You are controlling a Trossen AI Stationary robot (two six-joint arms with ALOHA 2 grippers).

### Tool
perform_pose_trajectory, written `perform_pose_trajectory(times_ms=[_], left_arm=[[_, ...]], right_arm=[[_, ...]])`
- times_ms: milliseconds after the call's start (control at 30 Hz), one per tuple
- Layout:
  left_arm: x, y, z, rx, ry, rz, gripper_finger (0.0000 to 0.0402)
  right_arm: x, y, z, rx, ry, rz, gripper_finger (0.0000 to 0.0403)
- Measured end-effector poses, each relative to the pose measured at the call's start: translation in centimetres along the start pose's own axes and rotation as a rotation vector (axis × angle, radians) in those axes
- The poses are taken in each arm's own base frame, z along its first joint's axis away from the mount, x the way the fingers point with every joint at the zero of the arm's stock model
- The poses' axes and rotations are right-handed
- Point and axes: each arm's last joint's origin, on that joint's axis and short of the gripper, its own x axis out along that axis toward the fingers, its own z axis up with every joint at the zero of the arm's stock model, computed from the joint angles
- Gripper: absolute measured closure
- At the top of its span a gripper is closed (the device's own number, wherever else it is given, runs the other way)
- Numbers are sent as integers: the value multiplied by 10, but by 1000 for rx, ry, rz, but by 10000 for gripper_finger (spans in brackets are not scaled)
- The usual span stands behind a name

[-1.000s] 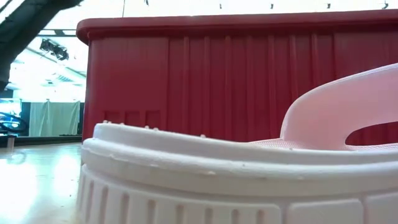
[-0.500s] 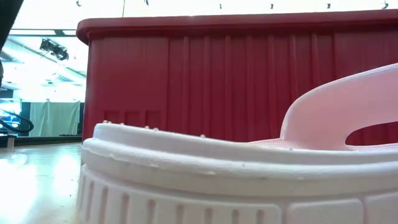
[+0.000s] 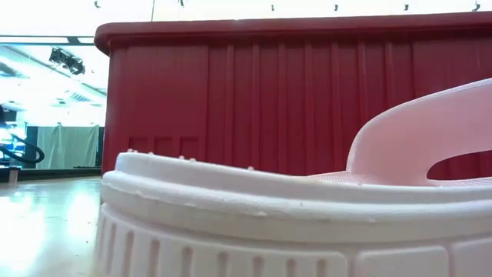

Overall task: Pick and place slides into bin
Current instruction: Put the pink slide into the red bin

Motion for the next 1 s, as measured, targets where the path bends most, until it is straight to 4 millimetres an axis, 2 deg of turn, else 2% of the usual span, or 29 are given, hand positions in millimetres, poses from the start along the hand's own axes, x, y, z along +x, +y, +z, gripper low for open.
perform_pose_trajectory(times_ms=[167,333,567,767,867,1000], left_arm=[[7,-3,-41,-159,-9,128,230],[35,4,-86,-337,-30,184,230],[85,34,-161,-594,-34,225,230],[111,62,-216,-776,-3,241,230],[117,74,-234,-844,15,281,230],[121,81,-244,-891,14,308,230]], right_arm=[[23,18,-19,139,35,-44,259],[52,37,-43,229,135,-81,259],[84,53,-73,326,183,-163,259],[103,60,-92,364,223,-221,259],[110,62,-99,368,255,-236,259],[111,64,-103,366,286,-235,259]])
